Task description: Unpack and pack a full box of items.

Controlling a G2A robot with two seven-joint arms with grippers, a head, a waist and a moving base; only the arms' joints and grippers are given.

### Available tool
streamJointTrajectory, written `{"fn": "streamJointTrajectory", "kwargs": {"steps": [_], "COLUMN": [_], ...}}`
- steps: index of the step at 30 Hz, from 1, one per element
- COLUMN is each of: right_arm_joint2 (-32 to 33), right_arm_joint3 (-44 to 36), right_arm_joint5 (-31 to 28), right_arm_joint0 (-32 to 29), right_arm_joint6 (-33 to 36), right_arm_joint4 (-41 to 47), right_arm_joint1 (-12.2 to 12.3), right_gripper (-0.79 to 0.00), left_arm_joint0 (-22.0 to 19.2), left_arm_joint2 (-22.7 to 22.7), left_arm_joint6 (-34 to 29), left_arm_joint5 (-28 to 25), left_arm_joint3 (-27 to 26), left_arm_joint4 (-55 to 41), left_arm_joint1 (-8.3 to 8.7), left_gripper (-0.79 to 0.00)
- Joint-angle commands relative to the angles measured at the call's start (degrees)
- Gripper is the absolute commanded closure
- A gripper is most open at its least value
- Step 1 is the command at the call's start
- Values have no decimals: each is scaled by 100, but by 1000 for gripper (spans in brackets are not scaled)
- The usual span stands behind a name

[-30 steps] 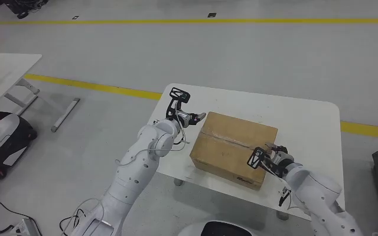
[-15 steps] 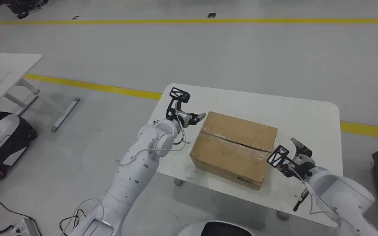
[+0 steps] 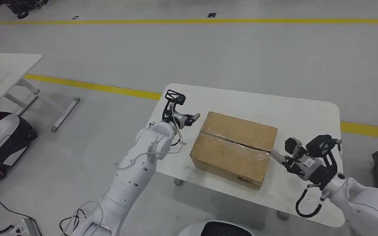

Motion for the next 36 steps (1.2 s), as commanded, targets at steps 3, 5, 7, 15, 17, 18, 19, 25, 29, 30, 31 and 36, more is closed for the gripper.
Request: {"fn": "streamJointTrajectory", "kwargs": {"steps": [3,5,7,15,17,18,19,25,29,30,31,36], "right_arm_joint2": [-393,-597,-735,-1056,-1142,-1173,-1218,-1419,-1512,-1548,-1578,-1754], "right_arm_joint3": [87,91,44,167,242,268,313,531,733,790,853,1032], "right_arm_joint5": [8,53,79,51,-112,-120,-117,-36,66,78,99,239], "right_arm_joint0": [159,231,287,309,364,398,417,577,705,744,787,1004], "right_arm_joint6": [307,300,251,-187,-125,-121,-116,-159,-178,-195,-207,-277], "right_arm_joint4": [-212,-760,-1524,-3315,-3462,-3568,-3652,-3953,-4049,-4067,-4072,-4208], "right_arm_joint1": [-3,-6,3,41,49,51,50,32,13,6,-2,-47], "right_gripper": [-77,-382,-656,-776,-785,-785,-785,-785,-711,-668,-631,-311], "left_arm_joint0": [128,176,207,235,218,206,193,153,138,133,127,96], "left_arm_joint2": [-164,-225,-269,-290,-278,-274,-272,-252,-231,-225,-219,-207], "left_arm_joint6": [-7,-13,-11,1,5,9,13,66,82,84,83,81], "left_arm_joint5": [108,147,186,190,181,169,161,148,142,134,130,106], "left_arm_joint3": [-8,-7,0,50,67,71,72,67,91,97,101,118], "left_arm_joint4": [47,73,107,69,61,52,43,-5,-24,-30,-29,-30], "left_arm_joint1": [19,25,30,22,17,15,14,1,-8,-10,-11,-17], "left_gripper": [-785,-785,-785,-785,-785,-785,-785,-785,-785,-785,-785,-785]}}
